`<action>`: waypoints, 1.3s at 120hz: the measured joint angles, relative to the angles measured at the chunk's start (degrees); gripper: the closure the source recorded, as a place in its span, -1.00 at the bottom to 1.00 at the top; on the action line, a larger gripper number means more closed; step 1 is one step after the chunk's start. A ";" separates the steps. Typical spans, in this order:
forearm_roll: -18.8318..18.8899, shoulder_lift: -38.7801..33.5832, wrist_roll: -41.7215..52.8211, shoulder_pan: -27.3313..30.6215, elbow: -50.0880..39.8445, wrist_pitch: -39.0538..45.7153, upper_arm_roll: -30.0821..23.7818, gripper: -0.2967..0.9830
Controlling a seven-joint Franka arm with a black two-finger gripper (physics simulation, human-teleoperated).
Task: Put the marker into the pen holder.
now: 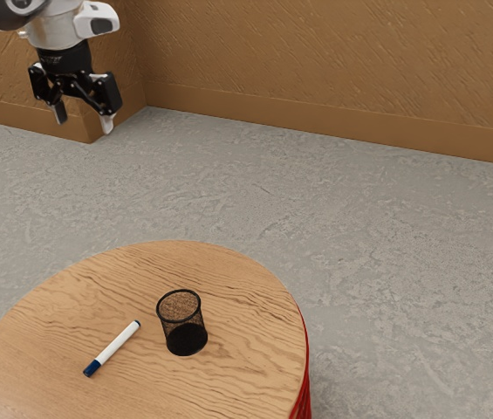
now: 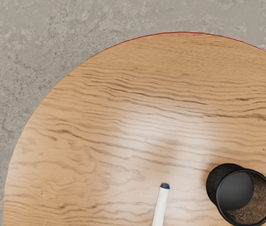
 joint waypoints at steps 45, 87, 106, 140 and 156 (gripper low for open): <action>0.12 -3.37 -2.43 3.36 -20.71 1.07 0.55 -0.54; -2.28 4.28 -1.42 2.65 -35.24 10.81 -0.87 -0.54; -2.56 7.77 -0.14 4.01 -40.10 17.85 -2.55 -0.54; -2.59 13.03 2.76 2.57 -40.69 29.01 -4.46 -0.54; -4.49 13.65 4.07 3.61 -40.24 31.70 -3.99 -0.54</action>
